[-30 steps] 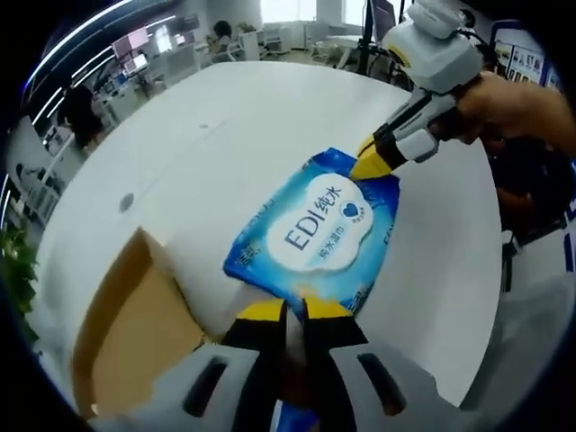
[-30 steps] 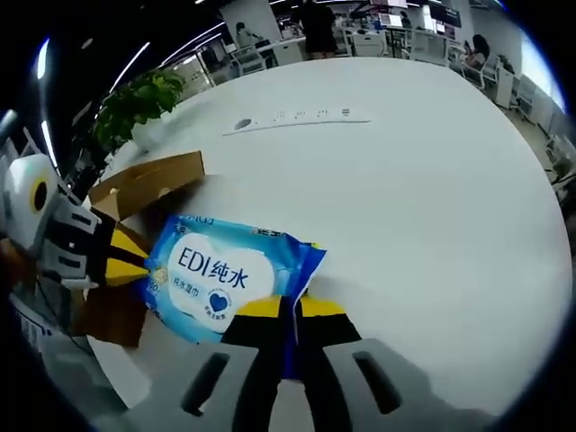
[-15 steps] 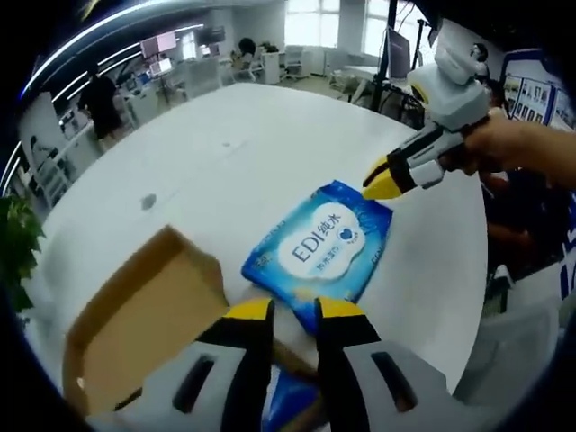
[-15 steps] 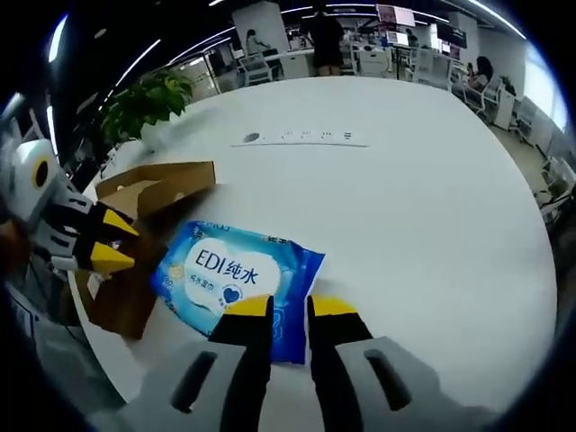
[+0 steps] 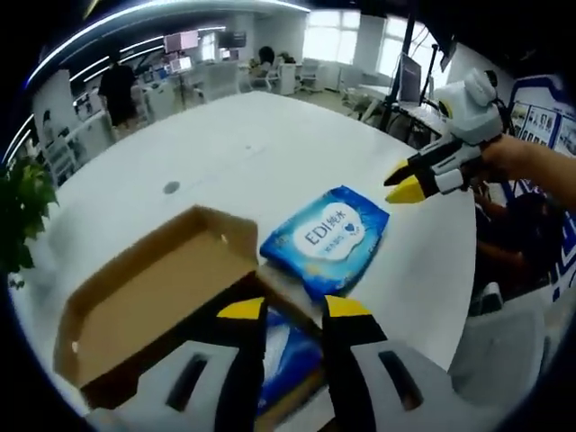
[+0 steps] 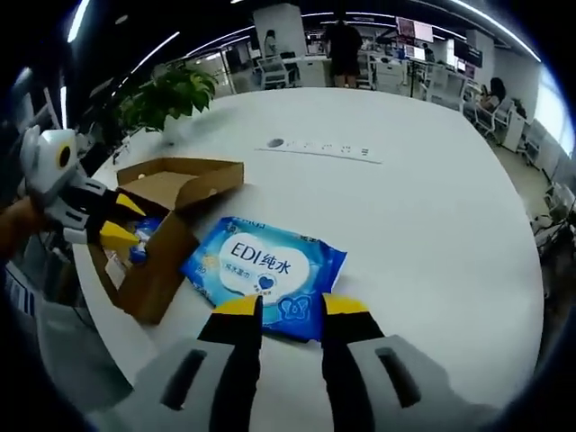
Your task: Operate the shoe box by opening the lid, removing the specified soft item, and placing it in the target area until the item is outside and the box remains undamaged.
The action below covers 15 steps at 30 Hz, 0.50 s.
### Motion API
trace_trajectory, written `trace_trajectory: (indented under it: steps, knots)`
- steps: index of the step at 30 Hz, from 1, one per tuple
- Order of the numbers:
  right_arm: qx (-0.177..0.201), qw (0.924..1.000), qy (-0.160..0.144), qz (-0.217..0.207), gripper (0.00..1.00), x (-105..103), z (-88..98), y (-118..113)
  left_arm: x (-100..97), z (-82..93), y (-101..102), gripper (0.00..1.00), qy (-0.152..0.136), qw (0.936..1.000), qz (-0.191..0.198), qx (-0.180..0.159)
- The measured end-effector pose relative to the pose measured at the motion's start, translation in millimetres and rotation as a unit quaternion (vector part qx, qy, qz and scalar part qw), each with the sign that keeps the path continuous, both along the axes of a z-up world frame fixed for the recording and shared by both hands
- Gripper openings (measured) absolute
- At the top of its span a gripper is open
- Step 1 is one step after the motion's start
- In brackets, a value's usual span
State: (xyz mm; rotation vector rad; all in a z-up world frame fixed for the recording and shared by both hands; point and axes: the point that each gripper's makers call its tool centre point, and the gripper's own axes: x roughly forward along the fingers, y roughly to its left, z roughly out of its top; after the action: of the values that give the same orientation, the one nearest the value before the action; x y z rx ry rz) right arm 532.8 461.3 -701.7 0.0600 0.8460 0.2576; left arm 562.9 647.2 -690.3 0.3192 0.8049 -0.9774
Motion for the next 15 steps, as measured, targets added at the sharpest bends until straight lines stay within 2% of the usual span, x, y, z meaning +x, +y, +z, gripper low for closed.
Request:
trace_trajectory:
  steps: [15]
  knots:
    - [-0.011, 0.9977, -0.018, 0.065, 0.34, -13.7, 30.1, 42.6, -8.8, 12.9, 46.1, 0.32, -0.018, 0.9998, -0.001, -0.009]
